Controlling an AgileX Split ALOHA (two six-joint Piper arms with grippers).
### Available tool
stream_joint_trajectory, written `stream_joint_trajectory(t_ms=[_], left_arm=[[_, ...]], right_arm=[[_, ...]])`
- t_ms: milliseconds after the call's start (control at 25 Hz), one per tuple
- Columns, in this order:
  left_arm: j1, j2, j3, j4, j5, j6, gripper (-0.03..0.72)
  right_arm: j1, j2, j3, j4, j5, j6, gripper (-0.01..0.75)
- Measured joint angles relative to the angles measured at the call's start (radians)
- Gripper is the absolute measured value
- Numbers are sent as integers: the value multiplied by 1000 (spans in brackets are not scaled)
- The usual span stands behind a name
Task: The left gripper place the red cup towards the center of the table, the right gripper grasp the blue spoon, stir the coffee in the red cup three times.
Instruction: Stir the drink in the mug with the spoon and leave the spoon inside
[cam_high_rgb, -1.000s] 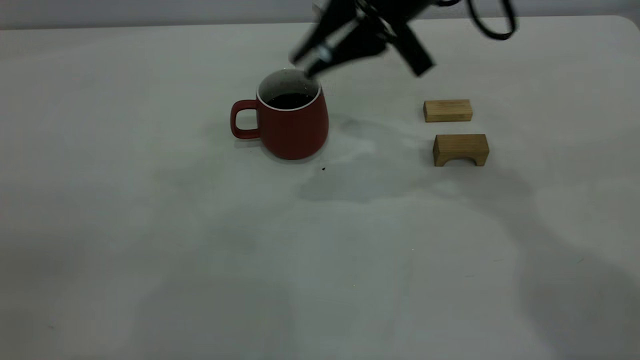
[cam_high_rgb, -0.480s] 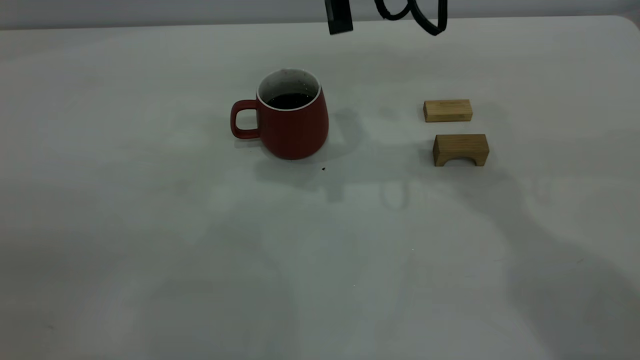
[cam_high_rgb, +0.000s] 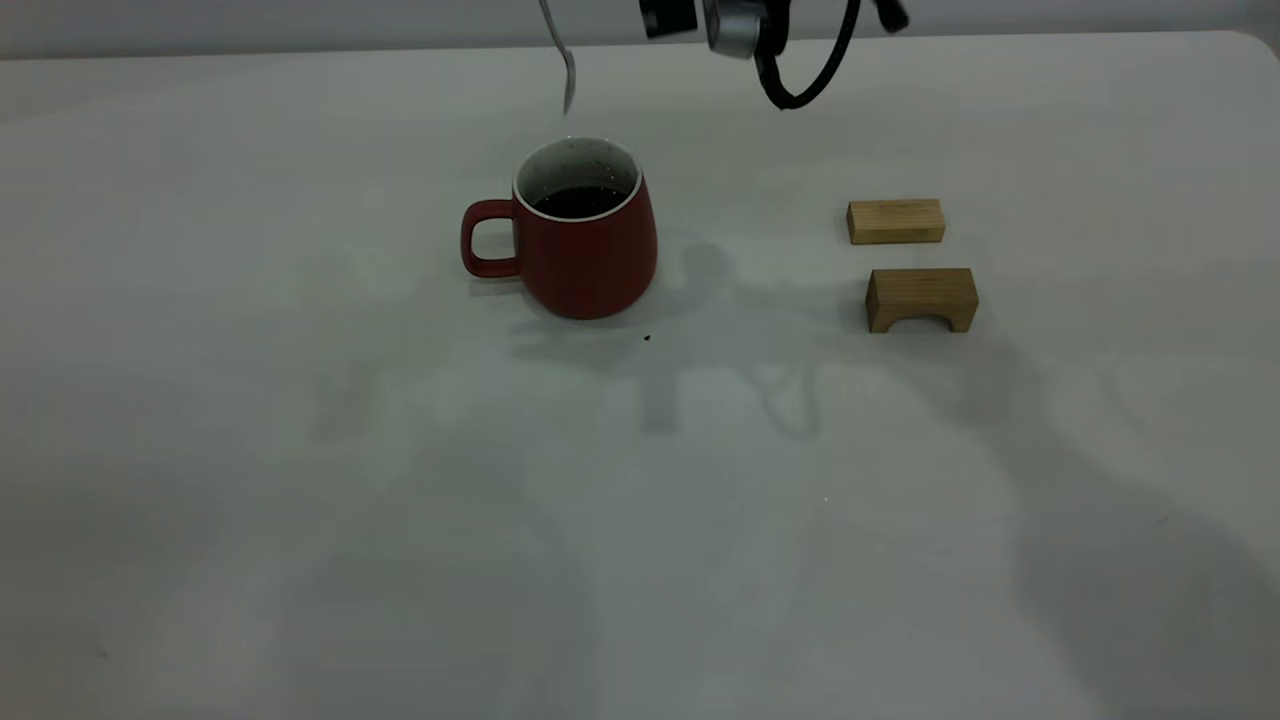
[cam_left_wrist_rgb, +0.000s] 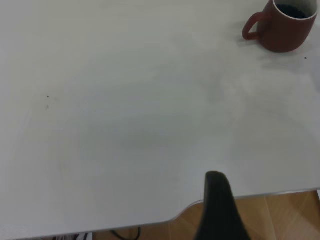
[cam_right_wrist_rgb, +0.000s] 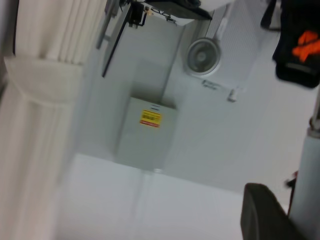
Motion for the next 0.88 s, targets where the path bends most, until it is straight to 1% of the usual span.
stream_joint_trajectory(t_ms=[120, 200, 280, 560, 720, 880], left_arm=[[0, 0, 0, 0, 0, 0, 560], [0, 0, 0, 0, 0, 0, 560], [0, 0, 0, 0, 0, 0, 560], [0, 0, 0, 0, 0, 0, 560], [0, 0, 0, 0, 0, 0, 560], [0, 0, 0, 0, 0, 0, 560]], right_arm=[[0, 1, 0, 0, 0, 121, 126], [0, 13, -12, 0, 4, 151, 126], [0, 55, -53, 0, 8, 160, 126], [-1, 219, -270, 0, 8, 181, 126], [-7, 294, -329, 1, 8, 198, 126], [-33, 365, -340, -1, 8, 200, 126]])
